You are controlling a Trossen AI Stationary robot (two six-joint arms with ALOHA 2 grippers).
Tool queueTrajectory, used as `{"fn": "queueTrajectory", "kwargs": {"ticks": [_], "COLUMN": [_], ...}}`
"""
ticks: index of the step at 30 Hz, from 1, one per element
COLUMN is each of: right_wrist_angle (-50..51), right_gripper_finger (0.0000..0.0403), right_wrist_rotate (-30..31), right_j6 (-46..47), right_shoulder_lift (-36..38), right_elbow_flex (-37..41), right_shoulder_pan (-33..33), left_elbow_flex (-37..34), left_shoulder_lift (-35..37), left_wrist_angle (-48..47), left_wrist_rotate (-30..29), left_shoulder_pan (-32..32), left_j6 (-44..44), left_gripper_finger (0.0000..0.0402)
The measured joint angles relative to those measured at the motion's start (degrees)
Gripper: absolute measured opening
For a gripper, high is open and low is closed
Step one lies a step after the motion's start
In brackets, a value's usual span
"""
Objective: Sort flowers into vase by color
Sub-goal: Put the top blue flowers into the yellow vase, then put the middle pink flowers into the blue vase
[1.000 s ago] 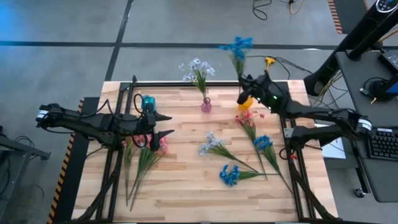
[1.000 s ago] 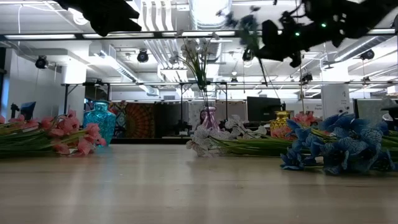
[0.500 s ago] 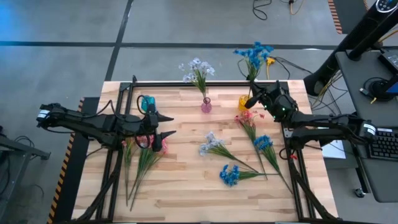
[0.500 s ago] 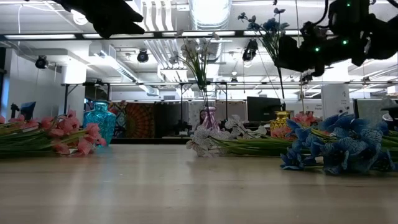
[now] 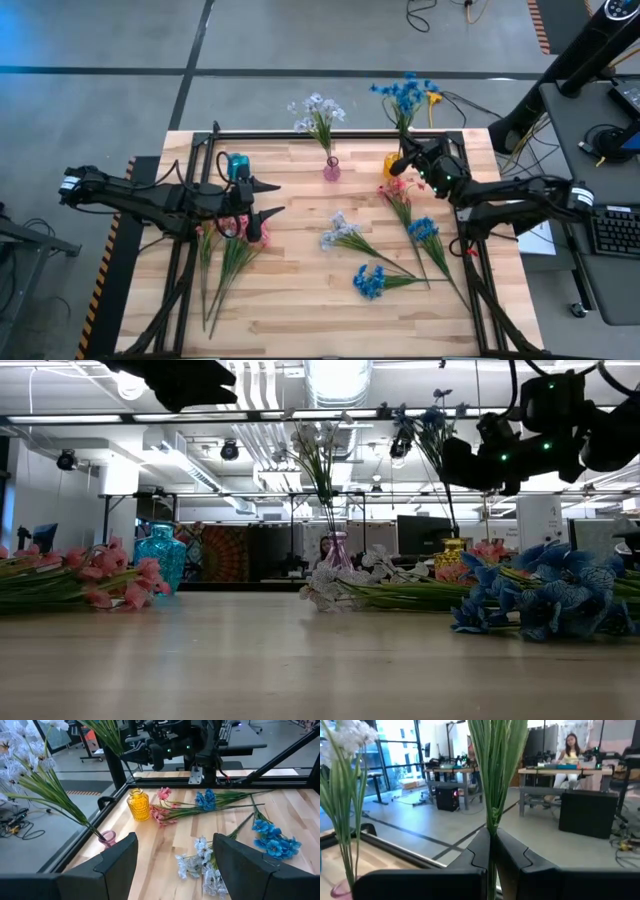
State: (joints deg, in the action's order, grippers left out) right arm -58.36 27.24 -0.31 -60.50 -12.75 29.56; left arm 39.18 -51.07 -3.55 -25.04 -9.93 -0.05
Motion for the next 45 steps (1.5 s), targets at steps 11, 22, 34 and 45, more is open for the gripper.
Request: {"fn": "queueTrajectory", "kwargs": {"ticks": [11,22,34,45], "right_wrist_angle": [-3.40,-3.66,-2.20,-1.48], "right_gripper_finger": [0.0013,0.0013,0.0014,0.0095], "right_wrist_rotate": [0.92,1.40,1.31,1.33], "right_j6": [-1.49,-2.76,-1.09,-0.18], "right_shoulder_lift": [-5.01,-5.34,-5.34,-5.32], "right_elbow_flex": [0.00,0.00,0.02,0.09], "right_shoulder_pan": [0.11,0.11,0.11,0.11], "left_elbow_flex": [0.00,0.00,0.00,0.00], "left_shoulder_lift": [0.02,0.04,0.04,0.04], "left_wrist_angle": [0.28,0.33,0.35,0.35], "left_wrist_rotate": [-0.07,-0.08,-0.09,-0.09], "left_shoulder_pan": [0.00,0.00,0.00,0.00], "left_j6": [1.50,1.50,1.52,1.50], "left_gripper_finger": [0.0239,0.0239,0.0239,0.0239]}}
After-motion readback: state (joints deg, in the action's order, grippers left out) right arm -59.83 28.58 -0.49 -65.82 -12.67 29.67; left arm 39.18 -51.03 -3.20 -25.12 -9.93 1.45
